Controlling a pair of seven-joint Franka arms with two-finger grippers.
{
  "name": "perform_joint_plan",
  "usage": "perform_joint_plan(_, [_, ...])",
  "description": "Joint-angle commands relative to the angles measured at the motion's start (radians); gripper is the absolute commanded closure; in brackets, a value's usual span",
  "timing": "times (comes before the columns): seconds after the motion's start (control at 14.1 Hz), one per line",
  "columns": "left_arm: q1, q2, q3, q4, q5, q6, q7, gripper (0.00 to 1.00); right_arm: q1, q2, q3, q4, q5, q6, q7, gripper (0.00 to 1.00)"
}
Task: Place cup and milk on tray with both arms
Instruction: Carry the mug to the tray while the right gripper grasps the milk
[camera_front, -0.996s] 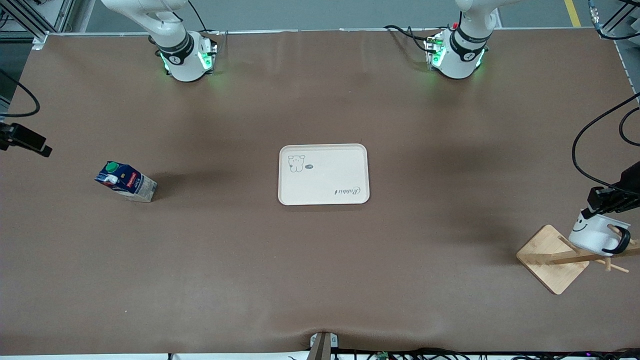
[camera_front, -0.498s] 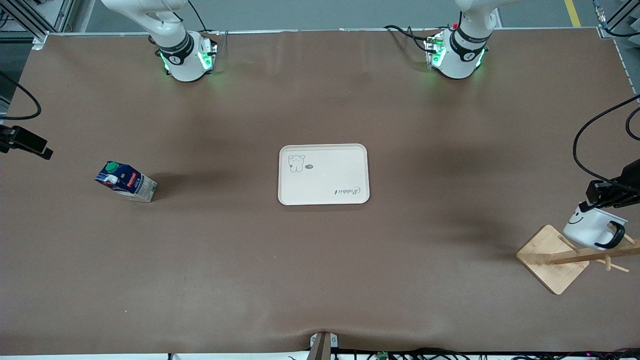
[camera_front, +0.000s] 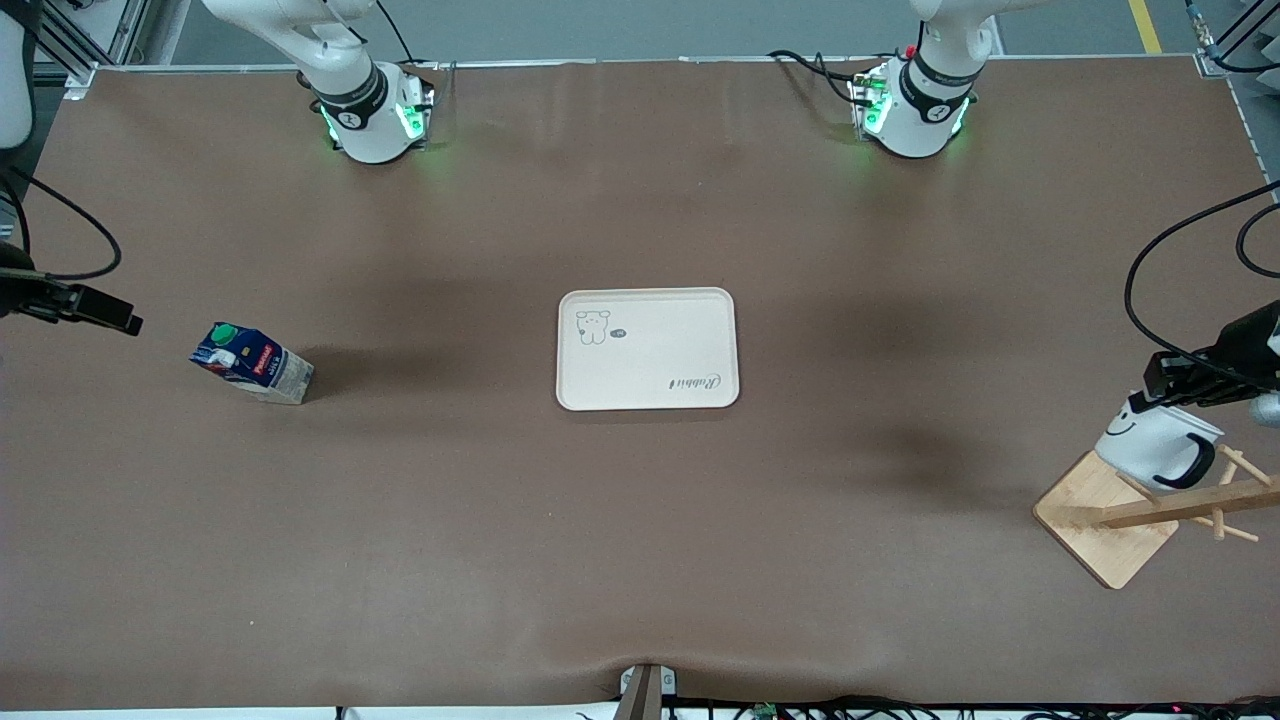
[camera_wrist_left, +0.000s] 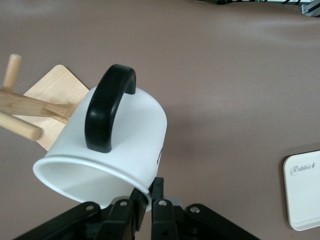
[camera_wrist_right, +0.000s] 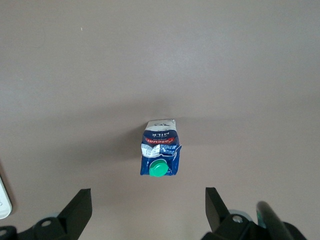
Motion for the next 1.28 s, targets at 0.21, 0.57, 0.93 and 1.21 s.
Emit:
perform_joint_plan(0.21, [-0.038, -0.002, -0.019, 0.027, 0.035, -0.05, -0.1, 1.0, -0.068, 0.064, 0.004, 0.013, 0.063, -0.006, 0.008, 0.0])
perform_joint_plan(0.57, [-0.153, 0.007, -0.018, 0.035, 0.047, -0.064, -0.281, 1.0, -0.085, 0.108, 0.004, 0.022, 0.047, -0.003, 0.013, 0.0])
perform_joint_plan(0.93, [-0.311, 0.058, -0.018, 0.037, 0.047, -0.064, -0.573, 1.0, -0.109, 0.148, 0.004, -0.076, 0.056, 0.067, -0.01, 0.0])
perform_joint_plan(1.21, [-0.468, 0.14, -0.018, 0.07, 0.047, -0.061, -0.918, 1.0, -0.123, 0.118, 0.004, -0.216, 0.068, 0.135, -0.048, 0.0])
